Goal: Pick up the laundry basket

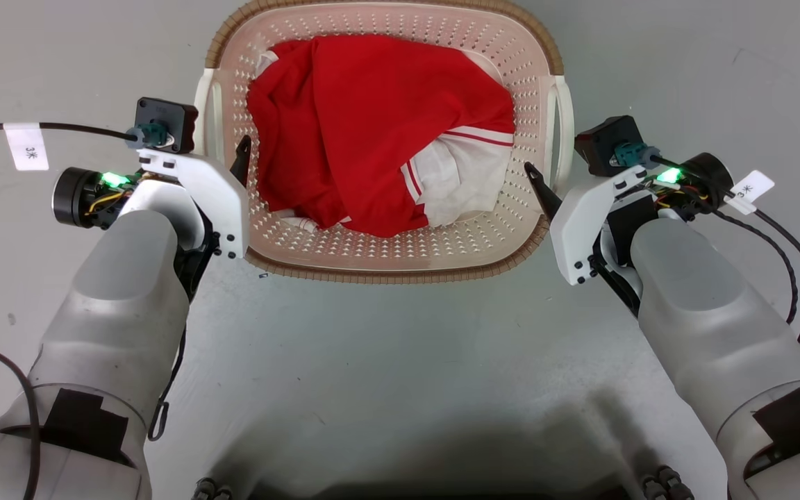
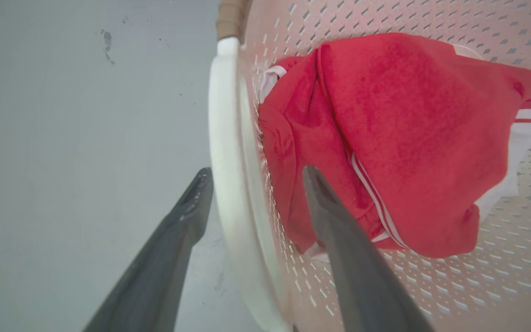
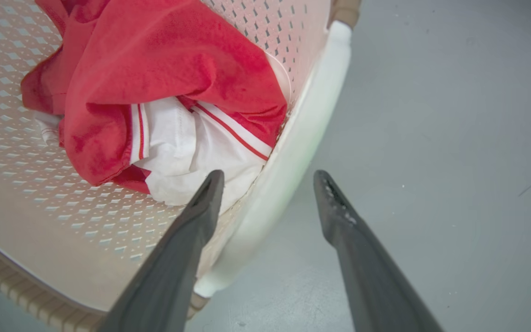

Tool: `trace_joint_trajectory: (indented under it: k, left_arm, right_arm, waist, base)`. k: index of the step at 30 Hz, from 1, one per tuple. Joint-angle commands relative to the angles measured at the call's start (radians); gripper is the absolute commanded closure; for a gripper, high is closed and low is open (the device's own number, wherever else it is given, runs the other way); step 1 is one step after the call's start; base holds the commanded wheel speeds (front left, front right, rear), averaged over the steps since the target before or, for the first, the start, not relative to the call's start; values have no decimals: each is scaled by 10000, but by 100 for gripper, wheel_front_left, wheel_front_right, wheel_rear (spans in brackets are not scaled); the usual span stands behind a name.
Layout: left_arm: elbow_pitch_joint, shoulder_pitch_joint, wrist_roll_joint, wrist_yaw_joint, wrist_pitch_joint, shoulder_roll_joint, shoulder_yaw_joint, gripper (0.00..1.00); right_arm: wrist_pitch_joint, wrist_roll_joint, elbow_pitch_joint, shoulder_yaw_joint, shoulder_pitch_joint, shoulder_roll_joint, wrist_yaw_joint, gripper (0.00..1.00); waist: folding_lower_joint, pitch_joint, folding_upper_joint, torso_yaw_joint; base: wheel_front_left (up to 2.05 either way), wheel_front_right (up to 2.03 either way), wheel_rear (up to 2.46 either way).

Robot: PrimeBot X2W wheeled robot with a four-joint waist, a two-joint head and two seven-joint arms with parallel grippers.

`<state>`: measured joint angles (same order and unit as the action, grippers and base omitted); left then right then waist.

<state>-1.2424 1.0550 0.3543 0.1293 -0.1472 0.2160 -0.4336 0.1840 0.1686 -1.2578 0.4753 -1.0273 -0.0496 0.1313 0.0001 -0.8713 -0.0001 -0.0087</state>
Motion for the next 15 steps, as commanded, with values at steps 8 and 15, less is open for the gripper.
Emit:
trace_joint_trajectory:
  k: [8, 15]
  left_arm:
    - [148, 149, 647, 7, 406, 81, -865, 100]
    - [207, -3, 1203, 10, 477, 61, -1459, 100]
  right_arm:
    - [-55, 564, -21, 400, -239, -37, -9, 100]
    - [-122, 983, -9, 828, -65, -19, 5, 100]
  waist:
    - [-1, -77, 1, -19]
    - [-1, 231, 1, -39]
  base:
    - [0, 0, 0]
    - [0, 0, 0]
